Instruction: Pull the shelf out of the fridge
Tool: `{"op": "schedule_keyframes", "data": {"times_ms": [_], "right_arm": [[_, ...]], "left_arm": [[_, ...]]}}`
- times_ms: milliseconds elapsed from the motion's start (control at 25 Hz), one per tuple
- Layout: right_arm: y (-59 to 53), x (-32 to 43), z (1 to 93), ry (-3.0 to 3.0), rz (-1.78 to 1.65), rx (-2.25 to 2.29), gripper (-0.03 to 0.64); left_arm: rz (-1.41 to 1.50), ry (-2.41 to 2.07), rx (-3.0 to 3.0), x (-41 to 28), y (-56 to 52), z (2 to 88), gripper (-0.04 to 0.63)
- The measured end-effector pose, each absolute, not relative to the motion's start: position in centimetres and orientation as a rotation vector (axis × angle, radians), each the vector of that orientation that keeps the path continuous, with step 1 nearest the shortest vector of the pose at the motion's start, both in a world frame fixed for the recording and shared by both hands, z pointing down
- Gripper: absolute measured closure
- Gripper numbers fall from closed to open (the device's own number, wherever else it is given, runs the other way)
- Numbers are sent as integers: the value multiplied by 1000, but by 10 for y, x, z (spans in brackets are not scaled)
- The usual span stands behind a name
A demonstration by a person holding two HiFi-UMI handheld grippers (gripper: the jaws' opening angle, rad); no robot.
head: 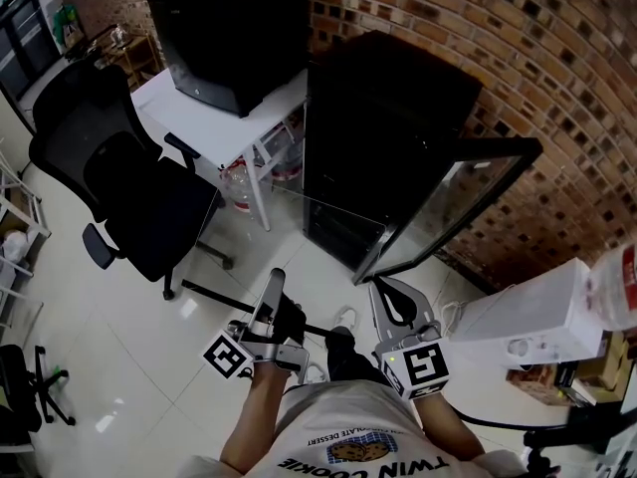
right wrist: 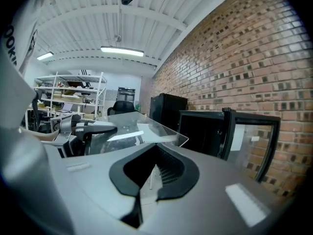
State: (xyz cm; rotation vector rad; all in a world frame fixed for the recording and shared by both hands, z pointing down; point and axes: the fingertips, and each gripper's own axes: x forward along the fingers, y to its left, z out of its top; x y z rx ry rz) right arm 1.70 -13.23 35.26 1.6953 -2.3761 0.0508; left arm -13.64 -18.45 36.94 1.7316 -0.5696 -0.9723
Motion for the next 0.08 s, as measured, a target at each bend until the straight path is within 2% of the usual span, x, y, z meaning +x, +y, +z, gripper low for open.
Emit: {"op": "schedule_keyframes", "data": {"times_ms": [80], "right_arm": [[-131, 17, 354, -2374, 56, 1695, 614]], "left_arm": [[-977, -568, 1726, -137, -182, 369, 584]]}}
